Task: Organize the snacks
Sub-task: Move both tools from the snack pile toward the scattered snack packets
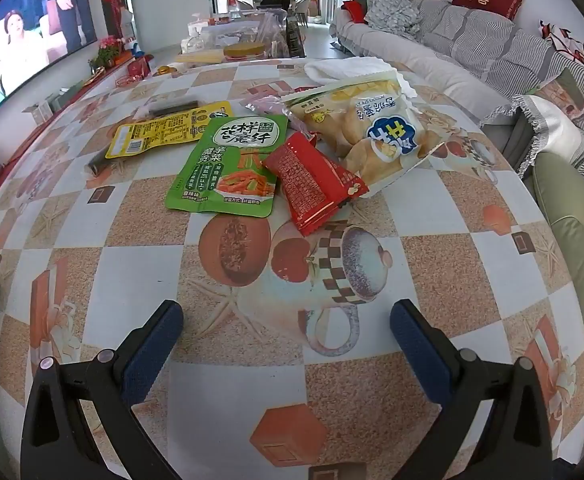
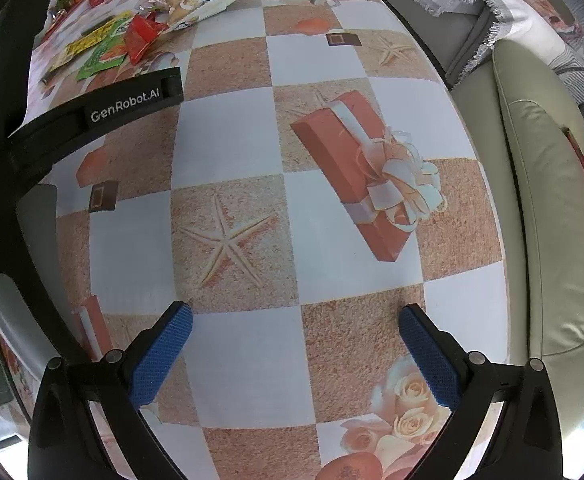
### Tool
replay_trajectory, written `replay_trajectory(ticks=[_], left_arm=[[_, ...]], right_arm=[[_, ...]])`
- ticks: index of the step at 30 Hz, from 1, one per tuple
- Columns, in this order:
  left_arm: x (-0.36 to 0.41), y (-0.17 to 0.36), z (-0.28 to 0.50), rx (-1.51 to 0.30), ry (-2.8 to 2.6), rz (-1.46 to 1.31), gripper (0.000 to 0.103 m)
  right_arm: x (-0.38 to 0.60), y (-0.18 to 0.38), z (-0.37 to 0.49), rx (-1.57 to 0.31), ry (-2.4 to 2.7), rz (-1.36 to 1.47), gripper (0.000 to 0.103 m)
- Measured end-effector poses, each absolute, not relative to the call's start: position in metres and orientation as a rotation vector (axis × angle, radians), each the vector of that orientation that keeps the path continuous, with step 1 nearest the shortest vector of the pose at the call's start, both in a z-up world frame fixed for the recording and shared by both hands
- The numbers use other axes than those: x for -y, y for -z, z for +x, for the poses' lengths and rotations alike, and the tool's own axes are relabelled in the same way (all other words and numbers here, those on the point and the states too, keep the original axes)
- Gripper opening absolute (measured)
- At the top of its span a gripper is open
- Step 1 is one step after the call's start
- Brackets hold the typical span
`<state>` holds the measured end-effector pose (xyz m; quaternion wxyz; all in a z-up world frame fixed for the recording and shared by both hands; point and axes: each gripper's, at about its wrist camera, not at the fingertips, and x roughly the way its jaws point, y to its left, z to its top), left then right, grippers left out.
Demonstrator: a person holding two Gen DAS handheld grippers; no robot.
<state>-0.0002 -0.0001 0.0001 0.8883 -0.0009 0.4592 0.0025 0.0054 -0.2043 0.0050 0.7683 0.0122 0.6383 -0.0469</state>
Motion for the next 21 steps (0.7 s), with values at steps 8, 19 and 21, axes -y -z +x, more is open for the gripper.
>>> replay_trajectory(ticks=[8, 19, 21], left_arm=[[0.0, 0.0, 0.0, -0.959, -0.004, -0.004, 0.103], [-0.001, 0.001, 0.0, -0.959, -0.002, -0.003, 0.103], [0.0, 0.001, 0.0, -0.959, -0.002, -0.003, 0.103]], right_arm=[[0.208, -0.001, 0.011, -1.423, 0.135, 0.063, 0.103], [0.206, 0.001, 0.013, -1.416, 0.149, 0.074, 0.103], [0.205, 0.0, 0.012, -1.416, 0.153, 0.077, 0.103]])
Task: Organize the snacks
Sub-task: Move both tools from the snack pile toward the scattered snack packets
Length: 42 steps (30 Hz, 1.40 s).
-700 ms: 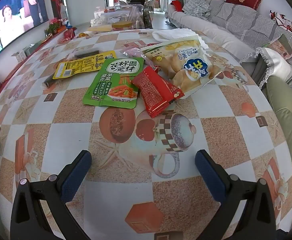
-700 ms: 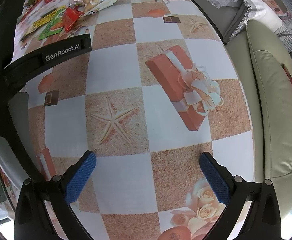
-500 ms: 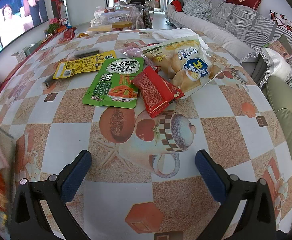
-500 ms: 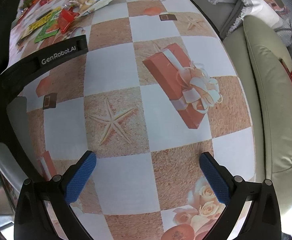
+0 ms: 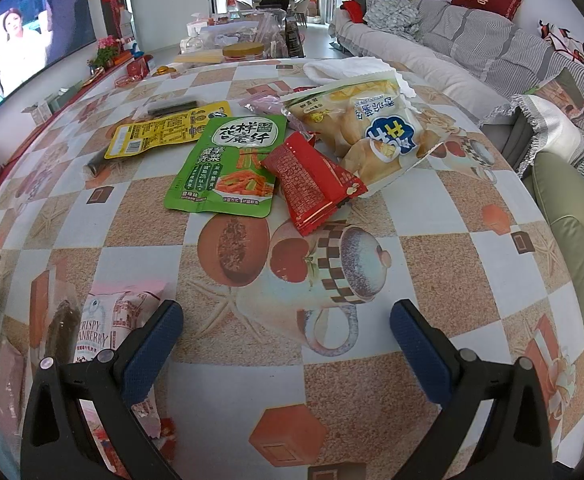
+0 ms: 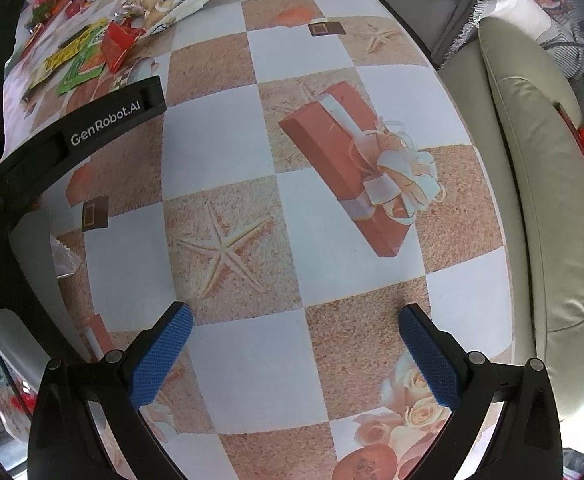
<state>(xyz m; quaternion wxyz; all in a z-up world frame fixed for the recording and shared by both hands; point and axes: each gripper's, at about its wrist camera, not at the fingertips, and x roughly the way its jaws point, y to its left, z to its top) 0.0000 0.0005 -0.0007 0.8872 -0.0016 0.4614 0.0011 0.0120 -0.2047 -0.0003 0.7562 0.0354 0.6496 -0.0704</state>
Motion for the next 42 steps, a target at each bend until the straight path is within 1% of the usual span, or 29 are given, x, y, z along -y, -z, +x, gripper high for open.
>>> replay_trajectory(ticks=[22, 29, 31, 33, 34, 37, 39, 42], left_arm=[[-0.001, 0.001, 0.0, -0.959, -0.002, -0.004, 0.103], [-0.001, 0.001, 0.0, -0.959, -0.002, -0.004, 0.103], [-0.001, 0.001, 0.0, -0.96, -0.002, -0.004, 0.103], [-0.001, 0.001, 0.0, -0.959, -0.002, -0.004, 0.103], [-0.001, 0.001, 0.0, -0.959, -0.002, -0.004, 0.103], [-0.001, 0.001, 0.0, -0.959, -0.002, -0.004, 0.103], [-0.001, 0.001, 0.0, -0.959, -0.002, -0.004, 0.103], [-0.001, 0.001, 0.0, -0.959, -0.002, -0.004, 0.103]], right_arm=[[0.203, -0.004, 0.012, -1.386, 0.176, 0.092, 0.103], [0.204, -0.005, 0.019, -1.413, 0.183, 0.102, 0.103], [0.205, -0.005, 0.023, -1.437, 0.182, 0.103, 0.103], [0.206, -0.003, 0.033, -1.499, 0.163, 0.096, 0.103], [0.205, 0.0, 0.038, -1.576, 0.131, 0.079, 0.103], [0.202, 0.009, 0.044, -1.731, 0.061, 0.028, 0.103], [0.203, 0.011, 0.038, -1.747, 0.043, 0.009, 0.103], [0.204, 0.01, 0.031, -1.719, 0.041, 0.011, 0.103]])
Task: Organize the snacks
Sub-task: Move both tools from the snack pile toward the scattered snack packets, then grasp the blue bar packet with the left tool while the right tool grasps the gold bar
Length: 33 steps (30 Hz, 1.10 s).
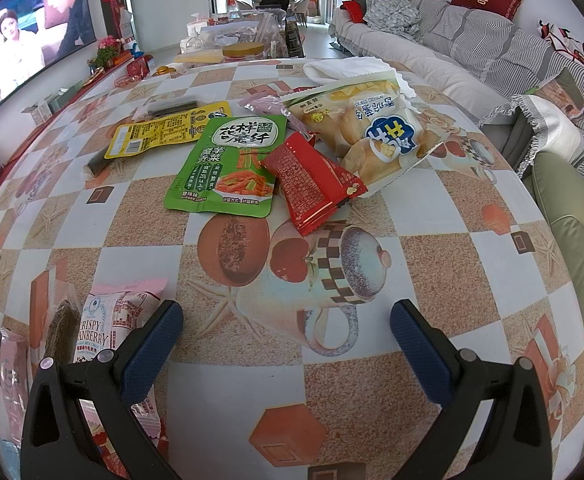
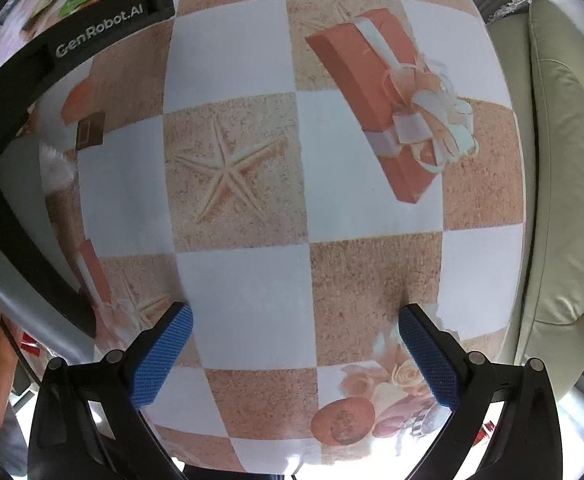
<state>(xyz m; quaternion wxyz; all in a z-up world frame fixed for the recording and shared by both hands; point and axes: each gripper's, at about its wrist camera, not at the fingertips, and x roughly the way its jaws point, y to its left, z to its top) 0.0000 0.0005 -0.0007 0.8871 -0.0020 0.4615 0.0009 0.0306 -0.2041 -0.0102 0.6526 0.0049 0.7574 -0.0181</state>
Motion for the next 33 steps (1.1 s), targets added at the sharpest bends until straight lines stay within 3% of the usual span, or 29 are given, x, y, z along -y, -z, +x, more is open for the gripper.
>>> replay_trajectory(ticks=[7, 13, 21, 28, 33], left_arm=[[-0.001, 0.001, -0.001, -0.964, -0.008, -0.007, 0.103], [0.007, -0.008, 0.007, -1.282, 0.121, 0.069, 0.103], [-0.089, -0.064, -0.061, -1.34, 0.076, 0.0, 0.103], [-0.174, -0.03, -0.11, -1.499, -0.073, -0.082, 0.103], [-0.189, -0.005, -0.116, -1.542, -0.087, -0.105, 0.103]], right_arm=[[0.215, 0.008, 0.022, -1.68, 0.063, 0.048, 0.103], [0.223, -0.004, 0.009, -1.605, 0.069, 0.051, 0.103], [0.218, -0.004, 0.003, -1.666, 0.074, 0.049, 0.103], [0.193, -0.017, -0.017, -1.755, 0.05, 0.324, 0.103], [0.144, -0.016, -0.047, -1.801, 0.08, 0.303, 0.103]])
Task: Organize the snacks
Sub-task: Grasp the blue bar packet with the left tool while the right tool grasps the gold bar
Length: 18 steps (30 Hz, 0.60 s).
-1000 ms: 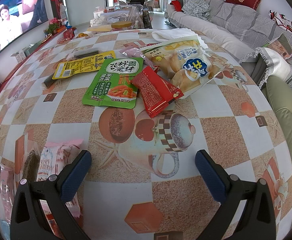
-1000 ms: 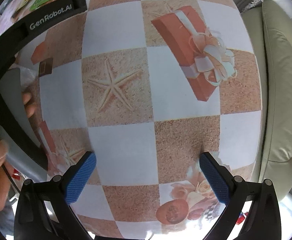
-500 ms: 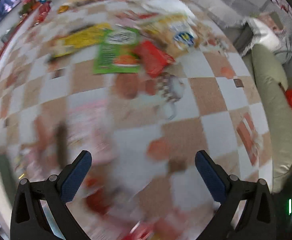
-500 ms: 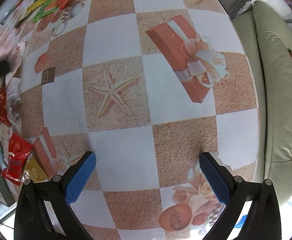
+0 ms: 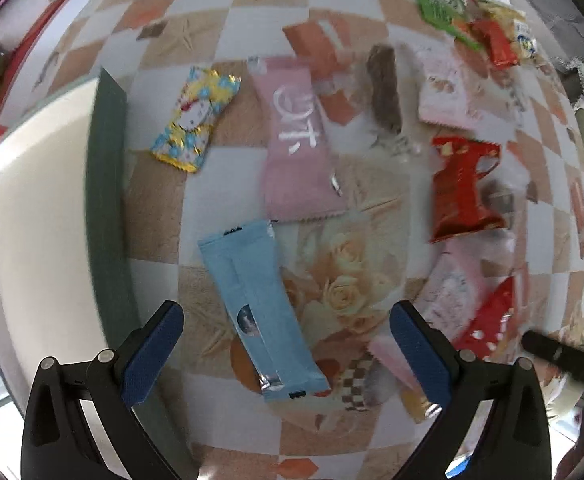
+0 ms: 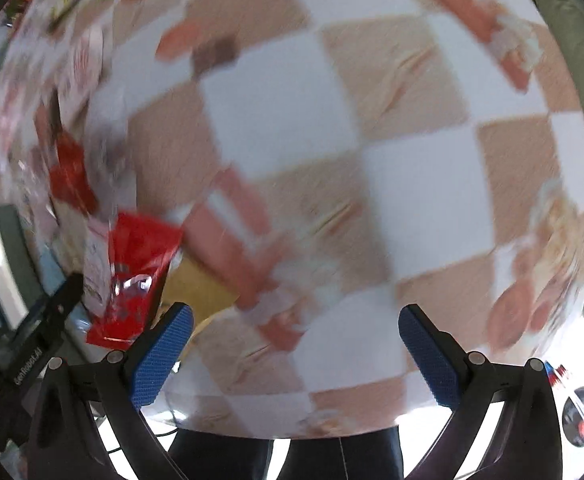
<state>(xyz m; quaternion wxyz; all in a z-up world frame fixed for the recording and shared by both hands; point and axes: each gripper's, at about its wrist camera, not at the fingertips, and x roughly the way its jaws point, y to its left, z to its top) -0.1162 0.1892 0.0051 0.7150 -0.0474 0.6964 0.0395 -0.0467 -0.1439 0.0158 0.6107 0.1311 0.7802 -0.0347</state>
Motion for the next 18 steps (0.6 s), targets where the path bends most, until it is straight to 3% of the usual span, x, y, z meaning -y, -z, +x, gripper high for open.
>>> replay_trajectory(ticks=[4, 10, 18], left_arm=[[-0.2, 0.009, -0.115, -1.549, -0.112, -0.123, 0.103], [-0.205, 0.012, -0.109, -1.52, -0.09, -0.096, 0.103], [-0.176, 0.008, -0.102, -1.516, -0.088, -0.079, 0.103]], right_arm=[[0.13, -0.017, -0.06, -1.761, 0.14, 0.454, 0.103], [0.118, -0.019, -0.071, -1.792, 0.144, 0.158, 0.103], [0.146, -0.026, -0.106, -1.807, 0.105, 0.183, 0.103]])
